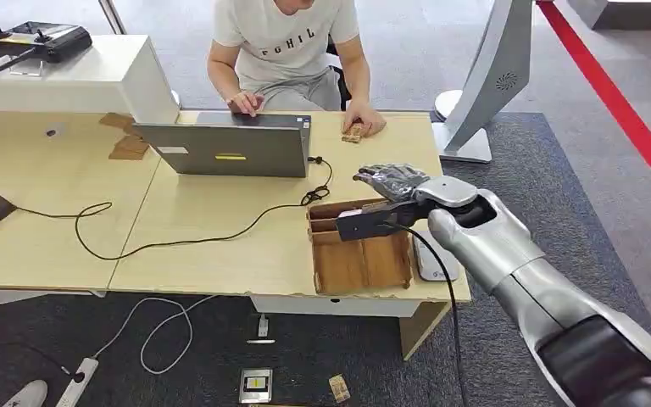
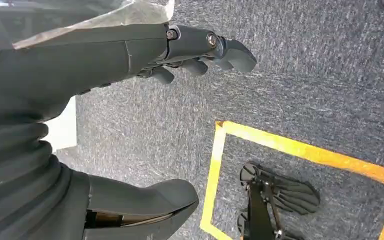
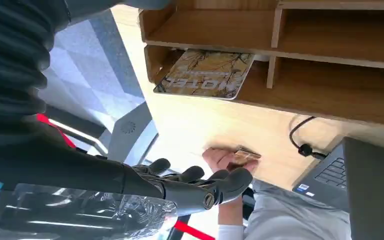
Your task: Pass the card to the sensor for recognition and then transmit it.
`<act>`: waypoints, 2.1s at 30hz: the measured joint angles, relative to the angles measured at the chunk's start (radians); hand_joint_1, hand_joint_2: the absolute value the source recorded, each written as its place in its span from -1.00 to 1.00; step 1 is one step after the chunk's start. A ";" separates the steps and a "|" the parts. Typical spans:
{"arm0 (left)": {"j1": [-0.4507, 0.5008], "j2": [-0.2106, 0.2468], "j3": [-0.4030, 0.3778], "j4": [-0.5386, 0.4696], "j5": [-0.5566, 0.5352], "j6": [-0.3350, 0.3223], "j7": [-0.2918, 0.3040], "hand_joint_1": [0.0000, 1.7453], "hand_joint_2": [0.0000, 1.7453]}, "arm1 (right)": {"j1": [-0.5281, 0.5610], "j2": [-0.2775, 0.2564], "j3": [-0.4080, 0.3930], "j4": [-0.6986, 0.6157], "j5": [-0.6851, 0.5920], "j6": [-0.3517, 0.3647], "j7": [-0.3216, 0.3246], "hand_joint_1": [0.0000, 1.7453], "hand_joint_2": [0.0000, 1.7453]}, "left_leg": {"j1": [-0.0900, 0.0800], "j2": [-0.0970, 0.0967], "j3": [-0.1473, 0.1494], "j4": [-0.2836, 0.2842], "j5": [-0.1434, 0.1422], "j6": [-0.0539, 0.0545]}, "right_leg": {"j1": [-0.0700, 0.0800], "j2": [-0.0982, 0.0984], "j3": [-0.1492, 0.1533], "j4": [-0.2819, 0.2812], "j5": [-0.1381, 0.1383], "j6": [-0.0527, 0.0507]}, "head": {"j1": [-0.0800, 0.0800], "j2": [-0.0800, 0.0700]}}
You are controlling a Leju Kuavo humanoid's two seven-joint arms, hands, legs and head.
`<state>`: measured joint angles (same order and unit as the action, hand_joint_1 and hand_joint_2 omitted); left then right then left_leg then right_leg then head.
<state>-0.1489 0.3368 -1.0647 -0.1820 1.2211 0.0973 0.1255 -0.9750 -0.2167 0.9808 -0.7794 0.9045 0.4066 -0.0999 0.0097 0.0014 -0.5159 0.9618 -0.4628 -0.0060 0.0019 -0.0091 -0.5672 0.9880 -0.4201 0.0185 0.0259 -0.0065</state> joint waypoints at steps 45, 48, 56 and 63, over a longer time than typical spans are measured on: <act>-0.003 0.005 -0.002 0.000 -0.002 0.008 0.013 -1.00 1.00 | 0.061 -0.042 -0.042 -0.146 0.012 0.050 0.042 1.00 1.00 | 0.000 0.000 0.000 0.000 0.000 0.000 | 0.000 0.000 0.000 0.000 0.000 0.000 | 0.000 0.000; -0.003 0.005 -0.002 0.000 -0.004 0.008 0.006 -1.00 1.00 | 0.067 -0.050 -0.046 -0.161 0.005 0.054 0.052 1.00 1.00 | 0.000 0.000 0.000 0.000 0.000 0.000 | 0.000 0.000 0.000 0.000 0.000 0.000 | 0.000 0.000; -0.003 0.005 -0.002 0.000 0.000 0.007 -0.011 -1.00 1.00 | 0.073 -0.064 -0.054 -0.186 -0.013 0.054 0.053 1.00 1.00 | 0.000 0.000 0.000 0.000 0.000 0.000 | 0.000 0.000 0.000 0.000 0.000 0.000 | 0.000 0.000; -0.004 0.005 -0.002 0.000 0.003 0.008 -0.019 -1.00 1.00 | 0.079 -0.058 -0.052 -0.184 -0.055 0.032 0.038 1.00 1.00 | 0.000 0.000 0.000 0.000 0.000 0.000 | 0.000 0.000 0.000 0.000 0.000 0.000 | 0.000 0.000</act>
<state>-0.1528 0.3422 -1.0666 -0.1820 1.2242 0.1053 0.1064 -0.8955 -0.2747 0.9289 -0.9636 0.8500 0.4383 -0.0618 0.0097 0.0015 -0.5157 0.9618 -0.4628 -0.0061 0.0019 -0.0091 -0.5673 0.9879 -0.4201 0.0185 0.0259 -0.0065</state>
